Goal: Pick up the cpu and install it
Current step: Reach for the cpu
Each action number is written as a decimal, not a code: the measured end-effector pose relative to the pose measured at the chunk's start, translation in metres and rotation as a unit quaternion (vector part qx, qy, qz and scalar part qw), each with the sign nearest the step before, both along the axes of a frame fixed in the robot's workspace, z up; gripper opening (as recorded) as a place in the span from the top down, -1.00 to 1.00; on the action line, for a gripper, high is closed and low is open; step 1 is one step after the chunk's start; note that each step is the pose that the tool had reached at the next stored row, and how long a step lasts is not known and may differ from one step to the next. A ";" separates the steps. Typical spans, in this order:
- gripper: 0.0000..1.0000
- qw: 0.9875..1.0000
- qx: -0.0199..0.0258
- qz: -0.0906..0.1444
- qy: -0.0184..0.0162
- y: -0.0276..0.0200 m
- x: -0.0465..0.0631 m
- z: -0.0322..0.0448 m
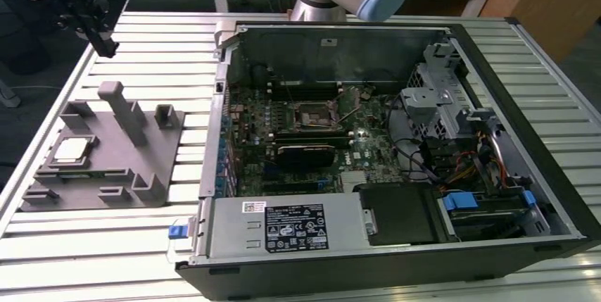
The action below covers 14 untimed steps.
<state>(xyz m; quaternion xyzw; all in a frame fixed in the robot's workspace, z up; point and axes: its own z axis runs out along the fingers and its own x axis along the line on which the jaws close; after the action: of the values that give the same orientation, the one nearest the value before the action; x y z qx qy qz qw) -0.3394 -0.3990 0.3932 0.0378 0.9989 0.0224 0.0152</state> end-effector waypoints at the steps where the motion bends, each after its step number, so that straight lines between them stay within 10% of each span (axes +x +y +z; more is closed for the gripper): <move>1: 0.79 1.000 0.000 0.000 0.000 0.0000 -0.002 0.0001; 14: 0.79 1.000 0.000 0.000 0.000 0.0000 -0.029 0.0000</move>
<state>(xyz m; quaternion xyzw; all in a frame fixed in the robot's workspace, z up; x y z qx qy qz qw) -0.3686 -0.3990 0.3932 0.0379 0.9989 0.0228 0.0157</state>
